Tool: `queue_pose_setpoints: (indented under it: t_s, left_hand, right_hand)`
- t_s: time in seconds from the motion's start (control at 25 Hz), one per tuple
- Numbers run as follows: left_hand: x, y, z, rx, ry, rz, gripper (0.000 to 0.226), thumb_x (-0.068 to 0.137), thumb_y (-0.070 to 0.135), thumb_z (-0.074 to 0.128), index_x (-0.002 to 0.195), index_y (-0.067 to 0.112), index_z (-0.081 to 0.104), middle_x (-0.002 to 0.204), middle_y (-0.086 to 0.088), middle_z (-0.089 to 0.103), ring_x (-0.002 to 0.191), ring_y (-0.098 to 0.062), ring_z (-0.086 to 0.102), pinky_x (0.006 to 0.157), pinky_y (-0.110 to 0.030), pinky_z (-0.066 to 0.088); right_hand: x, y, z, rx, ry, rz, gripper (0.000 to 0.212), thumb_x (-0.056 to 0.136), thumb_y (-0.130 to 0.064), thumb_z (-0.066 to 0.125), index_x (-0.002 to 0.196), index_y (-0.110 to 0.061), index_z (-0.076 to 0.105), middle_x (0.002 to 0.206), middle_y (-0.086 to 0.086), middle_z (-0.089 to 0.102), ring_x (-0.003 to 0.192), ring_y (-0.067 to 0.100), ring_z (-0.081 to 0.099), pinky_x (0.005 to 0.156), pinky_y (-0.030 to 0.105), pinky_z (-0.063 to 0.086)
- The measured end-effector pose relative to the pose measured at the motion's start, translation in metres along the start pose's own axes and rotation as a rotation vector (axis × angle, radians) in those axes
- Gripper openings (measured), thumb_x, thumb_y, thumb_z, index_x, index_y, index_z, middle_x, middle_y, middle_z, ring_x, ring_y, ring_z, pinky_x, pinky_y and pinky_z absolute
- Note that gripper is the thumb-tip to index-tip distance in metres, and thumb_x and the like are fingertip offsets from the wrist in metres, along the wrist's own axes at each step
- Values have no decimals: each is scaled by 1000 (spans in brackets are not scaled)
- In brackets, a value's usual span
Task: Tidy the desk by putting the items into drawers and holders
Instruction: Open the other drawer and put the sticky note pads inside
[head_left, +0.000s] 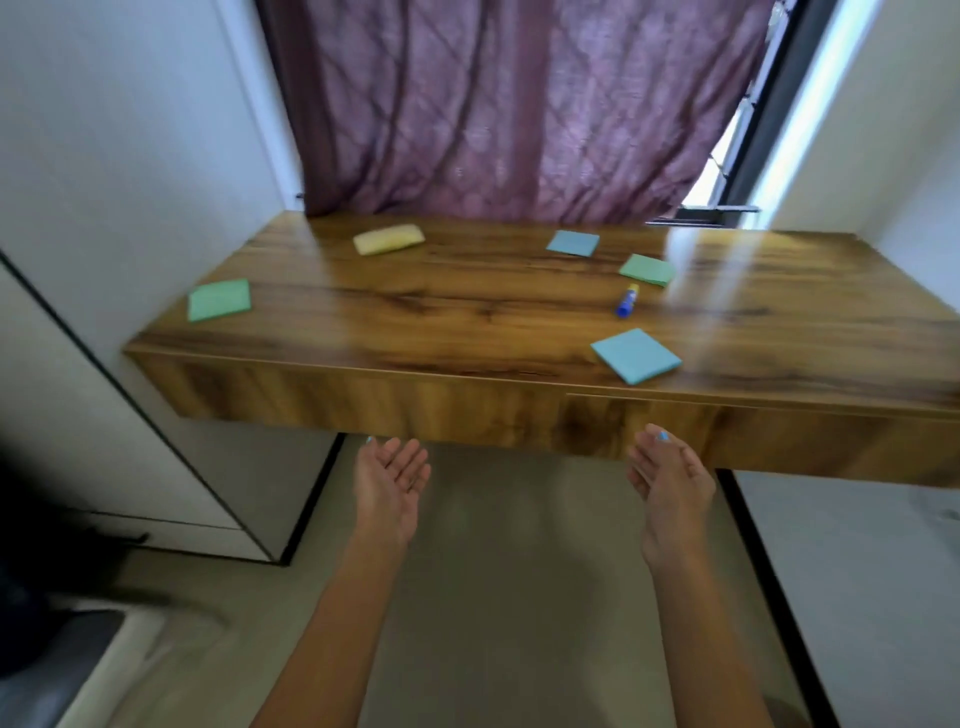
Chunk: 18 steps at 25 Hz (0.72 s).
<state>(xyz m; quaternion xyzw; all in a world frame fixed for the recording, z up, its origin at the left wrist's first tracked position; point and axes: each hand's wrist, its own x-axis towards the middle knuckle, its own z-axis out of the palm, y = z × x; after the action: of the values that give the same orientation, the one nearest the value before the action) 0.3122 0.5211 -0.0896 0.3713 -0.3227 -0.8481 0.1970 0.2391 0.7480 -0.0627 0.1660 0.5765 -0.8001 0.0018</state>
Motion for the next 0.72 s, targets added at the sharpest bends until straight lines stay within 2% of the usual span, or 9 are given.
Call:
queue_pose_setpoints:
  t_s: [0.16, 0.24, 0.44, 0.56, 0.64, 0.72]
  left_hand:
    - [26, 66, -74, -53, 31, -22, 56, 100, 39, 30, 140, 0, 35, 138, -21, 48, 124, -32, 48, 97, -36, 41]
    - [39, 87, -101, -90, 41, -50, 60, 99, 43, 30, 141, 0, 33, 139, -21, 46, 127, -33, 46, 102, -37, 39]
    - [74, 112, -144, -253, 121, -179, 73, 94, 56, 30, 141, 0, 32, 141, -21, 45, 129, -33, 45, 108, -39, 35]
    - [101, 112, -159, -317, 186, -253, 82, 90, 63, 30, 142, 0, 32, 141, -20, 44, 129, -32, 44, 107, -39, 34]
    - [121, 111, -162, -342, 218, -290, 89, 86, 68, 30, 144, 0, 30, 144, -20, 40, 133, -32, 39, 112, -39, 30]
    - [145, 113, -161, -368, 238, -306, 96, 83, 72, 29, 145, 0, 26, 148, -20, 34, 137, -32, 34, 116, -40, 25]
  right_hand:
    - [-33, 51, 75, 15, -35, 72, 15, 94, -14, 51, 100, -11, 64, 88, 1, 65, 79, 10, 61, 68, 23, 44]
    - [-45, 77, 105, 15, -51, 124, 17, 97, -15, 47, 104, -10, 62, 94, 5, 65, 76, 11, 61, 66, 23, 43]
    - [-51, 132, 158, -31, -94, 260, 30, 98, -15, 44, 120, 3, 55, 113, 21, 61, 67, 10, 60, 62, 21, 44]
    - [-41, 155, 180, -20, -115, 362, 34, 101, -26, 37, 119, -2, 52, 130, 23, 55, 86, 22, 60, 70, 25, 46]
    - [-31, 167, 190, 20, -91, 455, 49, 101, -39, 30, 128, -2, 47, 137, 20, 50, 110, 28, 56, 91, 30, 46]
    - [-16, 176, 200, 91, -50, 548, 64, 99, -49, 26, 136, 1, 40, 139, 19, 48, 122, 29, 50, 103, 33, 39]
